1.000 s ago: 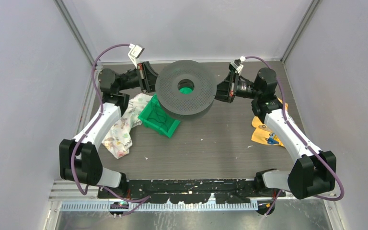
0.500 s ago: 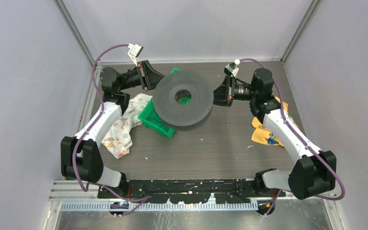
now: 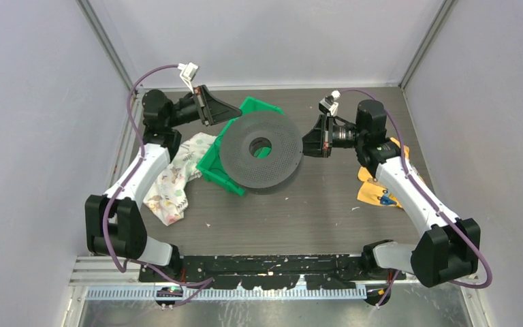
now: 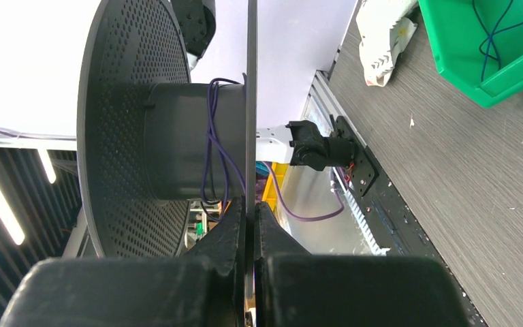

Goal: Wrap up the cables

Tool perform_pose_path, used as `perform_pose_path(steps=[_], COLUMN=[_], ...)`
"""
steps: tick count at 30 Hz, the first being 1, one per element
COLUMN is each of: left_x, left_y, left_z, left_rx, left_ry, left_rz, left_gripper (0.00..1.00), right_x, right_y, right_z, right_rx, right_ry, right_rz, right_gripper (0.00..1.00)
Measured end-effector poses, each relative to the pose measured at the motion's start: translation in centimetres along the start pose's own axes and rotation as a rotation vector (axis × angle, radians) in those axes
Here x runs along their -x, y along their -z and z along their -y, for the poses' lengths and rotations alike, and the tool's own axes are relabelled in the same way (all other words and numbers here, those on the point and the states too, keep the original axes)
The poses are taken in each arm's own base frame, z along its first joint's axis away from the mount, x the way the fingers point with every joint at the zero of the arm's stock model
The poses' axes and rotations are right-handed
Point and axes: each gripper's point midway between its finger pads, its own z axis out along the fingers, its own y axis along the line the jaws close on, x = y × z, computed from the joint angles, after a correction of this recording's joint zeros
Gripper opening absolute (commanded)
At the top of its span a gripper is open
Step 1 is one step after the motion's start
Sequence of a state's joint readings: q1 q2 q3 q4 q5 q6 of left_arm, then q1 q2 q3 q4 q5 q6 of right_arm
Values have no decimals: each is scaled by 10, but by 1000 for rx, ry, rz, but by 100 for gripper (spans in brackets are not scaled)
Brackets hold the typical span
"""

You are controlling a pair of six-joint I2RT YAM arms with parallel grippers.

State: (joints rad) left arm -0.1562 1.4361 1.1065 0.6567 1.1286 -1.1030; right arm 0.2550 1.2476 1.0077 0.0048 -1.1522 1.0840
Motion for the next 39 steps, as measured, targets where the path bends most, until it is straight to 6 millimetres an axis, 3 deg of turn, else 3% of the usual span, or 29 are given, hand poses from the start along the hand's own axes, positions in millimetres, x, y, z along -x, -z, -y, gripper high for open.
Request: perform_pose_path(steps=[7,18,23,30,39], left_x=[7,20,27,32,30], left_y=[12,30,38,45,46], left_z=[-32,-61,-69,-58,-59], left_rx=[124,249,298,321,331], left_ry=[14,38,35,-4,-2], left_rz=[41,112,149,166,162], left_gripper=[31,34,34,35,35], right_x=[-6,-8,-9,-12,-7], right_y=[7,19,32,54,63], right_z=[10,52,91,152,199], right_rx=[-18,-78,-136,-274,-402], right_ry=[13,-57,-123,-227,-257], right_rz=[13,50,109,250,369], right_gripper=[0,1,0,1,1])
